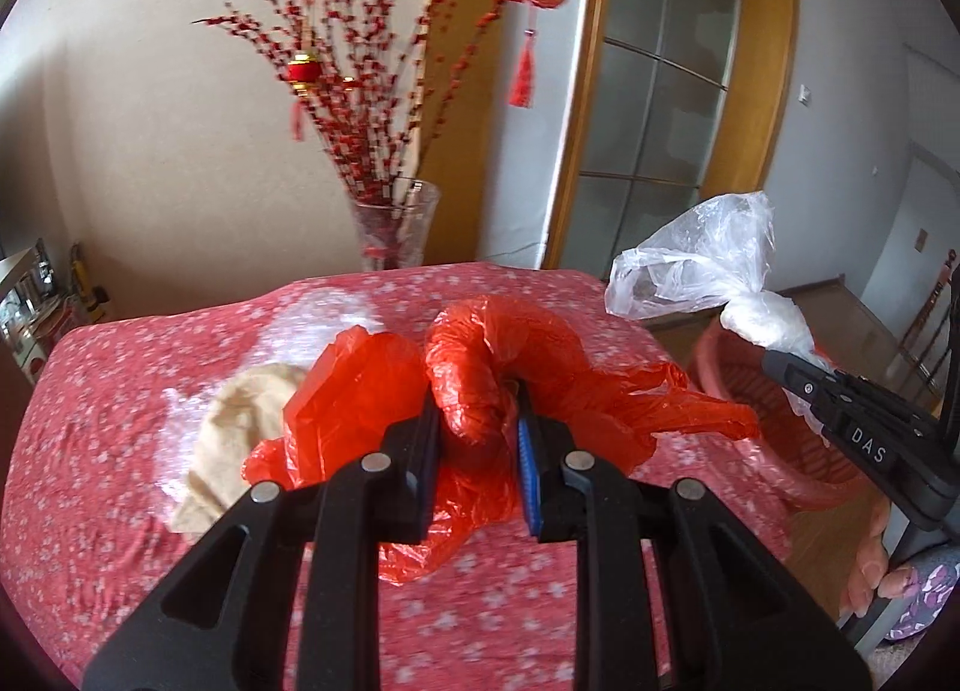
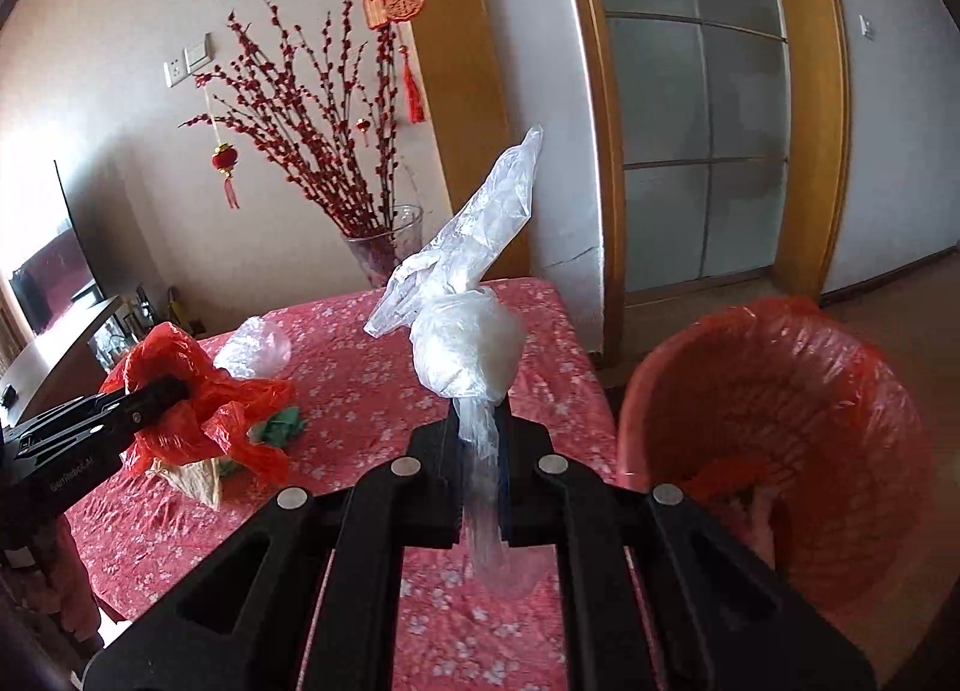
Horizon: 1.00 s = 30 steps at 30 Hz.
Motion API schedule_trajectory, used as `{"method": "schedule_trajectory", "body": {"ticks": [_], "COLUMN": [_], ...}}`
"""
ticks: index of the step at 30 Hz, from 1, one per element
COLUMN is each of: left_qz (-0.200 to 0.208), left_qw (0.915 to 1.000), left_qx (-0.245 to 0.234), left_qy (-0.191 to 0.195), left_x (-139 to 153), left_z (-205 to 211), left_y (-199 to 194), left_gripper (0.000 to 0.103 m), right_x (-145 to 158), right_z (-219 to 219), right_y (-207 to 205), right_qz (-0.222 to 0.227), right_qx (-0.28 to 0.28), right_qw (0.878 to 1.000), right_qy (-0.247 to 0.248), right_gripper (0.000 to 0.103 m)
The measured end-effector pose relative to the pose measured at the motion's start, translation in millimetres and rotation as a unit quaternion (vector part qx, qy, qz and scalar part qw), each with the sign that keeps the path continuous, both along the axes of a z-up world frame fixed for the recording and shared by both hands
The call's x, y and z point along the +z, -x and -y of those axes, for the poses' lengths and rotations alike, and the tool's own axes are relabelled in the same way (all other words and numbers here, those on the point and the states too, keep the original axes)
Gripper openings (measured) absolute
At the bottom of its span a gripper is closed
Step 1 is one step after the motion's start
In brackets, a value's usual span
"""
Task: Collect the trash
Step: 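Carry both held bags over the red-lined basket with both tools, then open both tools to drop the red and white bags into the basket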
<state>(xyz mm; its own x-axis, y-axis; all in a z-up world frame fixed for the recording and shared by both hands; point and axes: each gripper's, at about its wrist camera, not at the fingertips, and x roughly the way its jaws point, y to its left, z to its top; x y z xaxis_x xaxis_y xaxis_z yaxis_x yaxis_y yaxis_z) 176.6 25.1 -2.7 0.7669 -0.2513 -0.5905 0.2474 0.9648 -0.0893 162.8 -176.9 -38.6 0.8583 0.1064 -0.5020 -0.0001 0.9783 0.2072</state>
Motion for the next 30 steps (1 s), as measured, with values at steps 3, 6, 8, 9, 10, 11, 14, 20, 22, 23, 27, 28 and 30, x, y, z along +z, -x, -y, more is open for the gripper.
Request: {"method": "schedule_trajectory", "body": {"ticks": [3,6,8,9,10,11,14,20,22,23,27,28,30], "left_qz": [-0.003,-0.009,-0.012,-0.013,-0.014,-0.015,-0.02,-0.03,-0.033,-0.033,-0.036,-0.037,-0.041], "left_qw": [0.9998,0.9991,0.9985,0.9981,0.9975,0.997,0.9946,0.9889,0.9871,0.9863,0.9832,0.9828,0.9817], "left_qx": [-0.021,-0.04,-0.052,-0.059,-0.069,-0.075,-0.1,-0.144,-0.156,-0.16,-0.178,-0.18,-0.185], "left_qy": [0.001,0.005,0.008,0.009,0.012,0.013,0.018,0.02,0.02,0.02,0.021,0.02,0.022], "left_x": [-1.5,-3.2,-2.3,-2.2,-2.4,-2.3,-3.0,-7.3,-8.6,-8.9,-13.1,-13.8,-15.4], "left_z": [20.4,44.0,57.5,63.9,73.6,79.0,107.4,157.6,172.0,177.8,203.0,207.1,215.5], "left_y": [-1.1,-5.5,-5.3,-7.9,-9.2,-10.9,-15.6,-21.9,-23.9,-23.2,-23.3,-23.4,-25.2], "left_gripper": [0.022,0.022,0.022,0.022,0.022,0.022,0.022,0.023,0.023,0.023,0.023,0.023,0.023], "right_x": [0.2,0.7,1.4,1.4,1.2,0.7,-0.6,-7.2,-9.2,-10.3,-11.9,-12.0,-12.2], "right_z": [20.8,42.8,55.3,62.3,71.2,78.7,101.4,140.0,147.3,151.9,166.9,171.0,176.5], "right_y": [8.3,15.1,20.0,23.2,26.7,30.3,39.4,52.3,53.8,54.8,58.4,59.1,60.2], "right_qz": [0.003,0.006,0.007,0.008,0.008,0.008,0.007,0.0,-0.002,-0.003,-0.001,0.0,0.001], "right_qx": [-0.022,-0.044,-0.058,-0.067,-0.077,-0.086,-0.111,-0.152,-0.159,-0.164,-0.176,-0.179,-0.184], "right_qw": [1.0,0.999,0.998,0.998,0.997,0.996,0.993,0.988,0.987,0.986,0.983,0.983,0.982], "right_qy": [-0.005,-0.012,-0.015,-0.017,-0.019,-0.021,-0.026,-0.036,-0.038,-0.04,-0.044,-0.045,-0.048], "right_gripper": [0.009,0.009,0.009,0.009,0.009,0.009,0.009,0.009,0.009,0.009,0.009,0.009,0.009]}}
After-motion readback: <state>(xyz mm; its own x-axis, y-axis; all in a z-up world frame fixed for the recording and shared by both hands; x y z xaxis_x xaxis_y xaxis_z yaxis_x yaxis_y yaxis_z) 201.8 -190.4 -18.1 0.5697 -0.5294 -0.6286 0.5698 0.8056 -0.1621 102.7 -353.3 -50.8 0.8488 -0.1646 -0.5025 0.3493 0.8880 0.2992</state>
